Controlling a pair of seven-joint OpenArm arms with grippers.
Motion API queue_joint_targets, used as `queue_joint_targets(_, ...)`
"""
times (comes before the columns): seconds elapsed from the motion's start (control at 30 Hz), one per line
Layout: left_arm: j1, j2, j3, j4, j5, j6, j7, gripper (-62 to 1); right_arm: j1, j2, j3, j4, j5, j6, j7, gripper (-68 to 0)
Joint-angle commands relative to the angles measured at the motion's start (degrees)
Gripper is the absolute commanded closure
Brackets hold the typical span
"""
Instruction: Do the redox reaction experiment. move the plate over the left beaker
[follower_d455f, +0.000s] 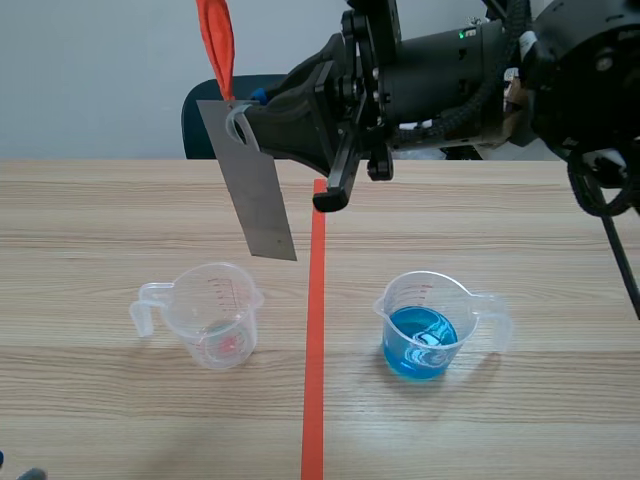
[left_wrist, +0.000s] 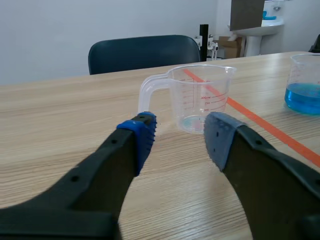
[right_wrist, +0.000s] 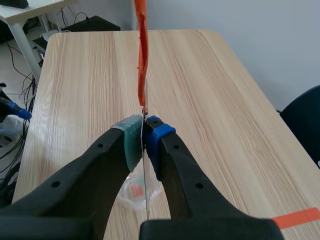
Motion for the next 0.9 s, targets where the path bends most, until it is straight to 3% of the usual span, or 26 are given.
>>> queue_joint_targets(0.0,0.59,0.31,-0.09,0.98,-0.35,0.33,-1.25,-34.6,1.16,-1.25,0.35,0.39,0.59,0.02,0.68,-0.6)
queue_joint_targets(0.13,0.61,1.05,-0.09,2.25,-0.57,0.31,-1.22,-53.3,1.68,-4.48,0.35,0.39,0.61,0.00,-1.60,-0.6)
queue_joint_targets(0.2,0.61,1.29,-0.09,3.13,-0.55,0.31,-1.18,-57.3,1.62,-5.97,0.35,0.37,0.61,0.00,-2.25,-0.6)
queue_joint_targets(0.6,2.71,1.40,-0.09,8.55,-0.57,0.31,-0.50,-57.2,1.44,-11.21,-2.16,0.37,-0.81,-0.46,-3.63,-0.6)
queue_joint_targets(0.77,2.64,1.38,-0.09,8.55,-0.57,0.28,2.49,-57.2,0.13,-12.37,-2.16,0.37,-2.67,-4.15,-3.45,-0.6)
queue_joint_targets(0.87,2.64,1.40,-0.09,8.52,-0.57,0.28,2.45,-57.2,-0.66,-12.98,-2.16,0.37,-3.02,-4.57,-3.26,-0.6)
